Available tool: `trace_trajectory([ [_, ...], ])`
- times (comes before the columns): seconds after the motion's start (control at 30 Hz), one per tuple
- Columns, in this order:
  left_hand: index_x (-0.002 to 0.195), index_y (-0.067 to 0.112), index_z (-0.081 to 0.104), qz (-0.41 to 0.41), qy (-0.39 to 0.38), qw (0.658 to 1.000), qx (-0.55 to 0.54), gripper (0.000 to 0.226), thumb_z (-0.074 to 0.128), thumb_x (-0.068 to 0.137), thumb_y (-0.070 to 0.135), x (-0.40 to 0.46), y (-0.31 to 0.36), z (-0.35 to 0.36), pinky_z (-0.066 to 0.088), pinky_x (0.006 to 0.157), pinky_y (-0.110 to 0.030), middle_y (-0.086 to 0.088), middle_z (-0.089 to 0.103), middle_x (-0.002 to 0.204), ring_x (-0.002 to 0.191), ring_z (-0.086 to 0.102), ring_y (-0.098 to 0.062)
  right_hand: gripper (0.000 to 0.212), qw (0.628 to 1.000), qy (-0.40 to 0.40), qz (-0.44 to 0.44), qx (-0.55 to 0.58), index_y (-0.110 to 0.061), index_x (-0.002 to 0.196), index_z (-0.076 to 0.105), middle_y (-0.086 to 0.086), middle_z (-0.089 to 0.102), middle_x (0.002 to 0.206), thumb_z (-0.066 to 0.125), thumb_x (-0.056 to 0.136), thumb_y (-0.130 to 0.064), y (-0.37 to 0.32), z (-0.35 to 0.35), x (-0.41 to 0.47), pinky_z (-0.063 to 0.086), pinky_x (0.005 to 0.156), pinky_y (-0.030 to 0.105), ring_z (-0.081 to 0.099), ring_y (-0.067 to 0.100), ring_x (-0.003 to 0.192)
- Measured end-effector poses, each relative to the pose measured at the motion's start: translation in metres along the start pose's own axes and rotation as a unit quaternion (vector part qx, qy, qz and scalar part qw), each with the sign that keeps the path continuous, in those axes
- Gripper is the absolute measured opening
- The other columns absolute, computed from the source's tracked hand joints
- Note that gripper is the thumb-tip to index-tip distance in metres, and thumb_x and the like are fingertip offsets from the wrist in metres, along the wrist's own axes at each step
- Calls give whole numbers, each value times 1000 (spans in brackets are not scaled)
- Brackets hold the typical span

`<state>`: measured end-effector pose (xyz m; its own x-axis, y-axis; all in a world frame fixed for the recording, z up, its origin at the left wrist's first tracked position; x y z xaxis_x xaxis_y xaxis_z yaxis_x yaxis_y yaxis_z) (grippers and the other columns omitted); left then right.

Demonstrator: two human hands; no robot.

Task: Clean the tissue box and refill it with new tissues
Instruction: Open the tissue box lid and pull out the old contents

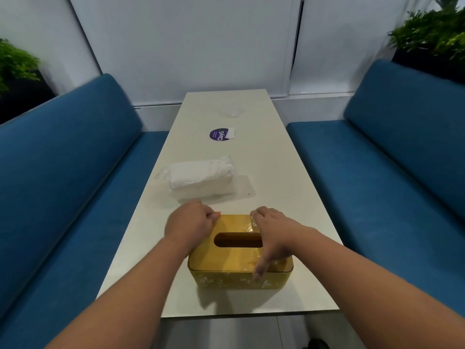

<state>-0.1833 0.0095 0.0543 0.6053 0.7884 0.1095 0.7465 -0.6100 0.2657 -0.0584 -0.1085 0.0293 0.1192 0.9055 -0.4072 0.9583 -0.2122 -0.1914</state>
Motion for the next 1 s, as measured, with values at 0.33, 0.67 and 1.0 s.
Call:
trace_trajectory([
  [0.33, 110, 38, 71, 29, -50, 995, -84, 30, 49, 94, 51, -65, -15, -2, 48, 70, -28, 13, 50, 86, 80, 51, -5, 139, 1000, 0, 3, -2, -20, 153, 13, -1, 20, 155, 86, 44, -68, -1, -1, -2, 32, 113, 44, 23, 25, 141],
  [0.67, 108, 39, 72, 69, -58, 993, -79, 34, 47, 93, 57, -93, -11, -1, 48, 68, -26, 16, 50, 85, 80, 51, -5, 139, 1000, -2, 6, 0, -20, 153, 12, 0, 19, 156, 86, 45, -66, -2, 0, -4, 32, 113, 44, 22, 25, 142],
  [1.0, 114, 41, 68, 84, -61, 995, 2, 34, 40, 98, 51, -84, 24, 5, 41, 71, -26, 15, 50, 93, 88, 50, -9, 140, 1000, -5, 9, -6, -21, 154, 10, -1, 17, 157, 86, 45, -67, -2, 0, -3, 31, 113, 44, 20, 25, 143],
])
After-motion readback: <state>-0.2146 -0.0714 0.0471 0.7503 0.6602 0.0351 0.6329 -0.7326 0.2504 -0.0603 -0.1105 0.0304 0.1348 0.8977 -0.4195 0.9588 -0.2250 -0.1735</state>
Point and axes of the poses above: each hand's wrist, its own x-axis towards the middle knuckle, its own z-axis out of the palm, y = z × x, the point moved 9 cm from there along x, towards the middle knuckle
